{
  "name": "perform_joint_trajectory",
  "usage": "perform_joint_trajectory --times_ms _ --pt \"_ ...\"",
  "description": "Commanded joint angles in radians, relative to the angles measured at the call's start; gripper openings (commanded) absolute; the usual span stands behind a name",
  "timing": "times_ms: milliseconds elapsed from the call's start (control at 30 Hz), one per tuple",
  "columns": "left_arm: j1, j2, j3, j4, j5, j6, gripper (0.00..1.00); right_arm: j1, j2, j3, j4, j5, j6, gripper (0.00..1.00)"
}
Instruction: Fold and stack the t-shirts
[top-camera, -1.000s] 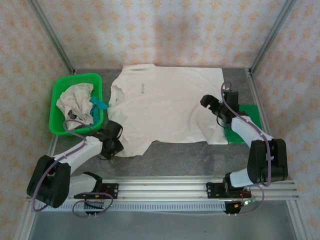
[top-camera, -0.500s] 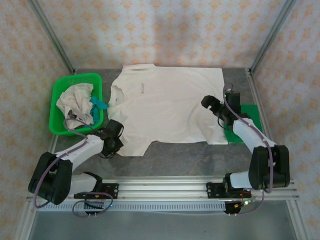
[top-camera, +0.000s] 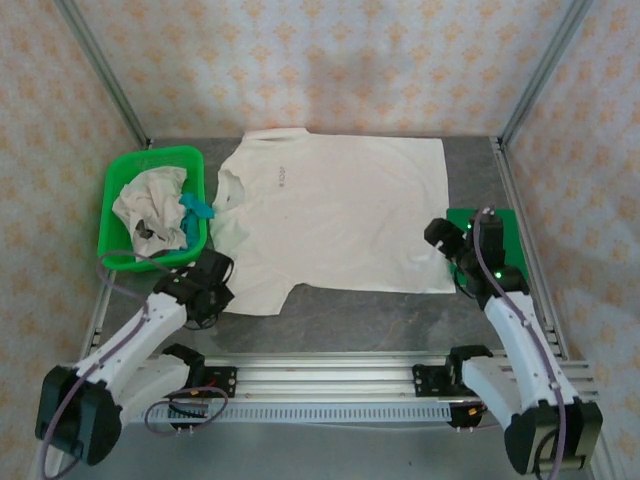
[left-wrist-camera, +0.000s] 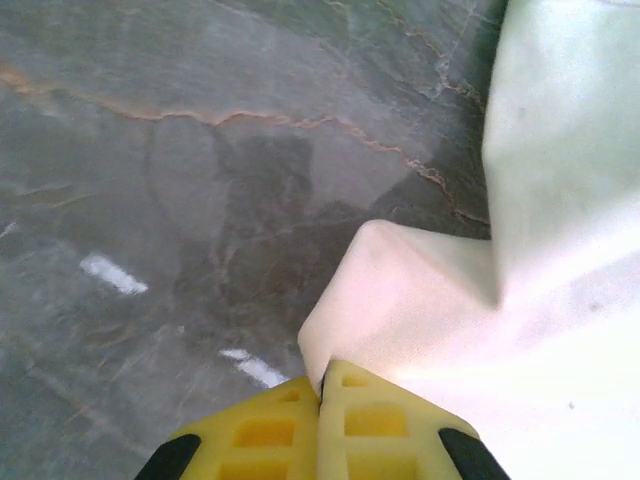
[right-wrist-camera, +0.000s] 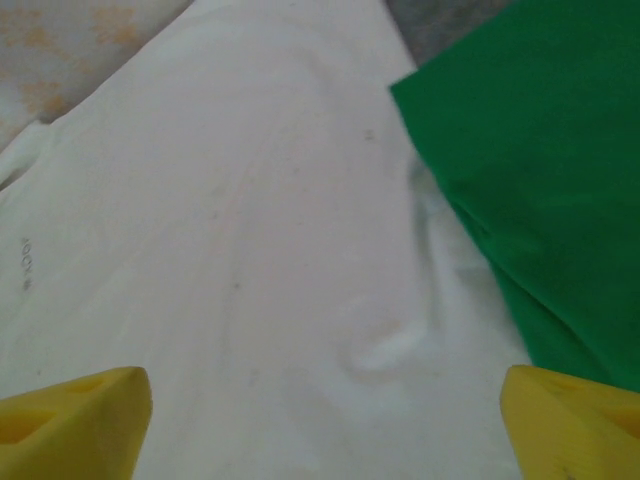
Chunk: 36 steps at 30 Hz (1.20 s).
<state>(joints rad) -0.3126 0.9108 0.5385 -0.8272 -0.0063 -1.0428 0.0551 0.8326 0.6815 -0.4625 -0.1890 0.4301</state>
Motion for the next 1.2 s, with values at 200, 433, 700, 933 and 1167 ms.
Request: perform_joint_trajectory --times_ms 200,433,700,933,1167 --pt "-0.002 -0.148 -0.014 -0.235 -0.083 -0.103 0.0 -0.001 -0.062 -0.103 -0.281 -0.018 0.15 0.86" --pt "-0.002 -0.067 -0.028 -0.168 -0.04 -0.095 0.0 0.016 -0.106 -0.179 -0.356 -0.069 0.266 0.72" --pt "-0.002 -0.042 -0.028 -0.147 -0.044 -0.073 0.0 0.076 -0.1 -0.231 -0.381 -0.096 0.337 0.63" --pt "-0.002 -0.016 -0.023 -0.124 -0.043 -0.063 0.0 0.086 -0.051 -0.253 -0.315 -0.054 0.364 0.46" --pt "-0.002 0.003 -0.017 -0.125 -0.047 -0.054 0.0 0.07 0.073 -0.215 -0.245 0.032 0.301 0.45"
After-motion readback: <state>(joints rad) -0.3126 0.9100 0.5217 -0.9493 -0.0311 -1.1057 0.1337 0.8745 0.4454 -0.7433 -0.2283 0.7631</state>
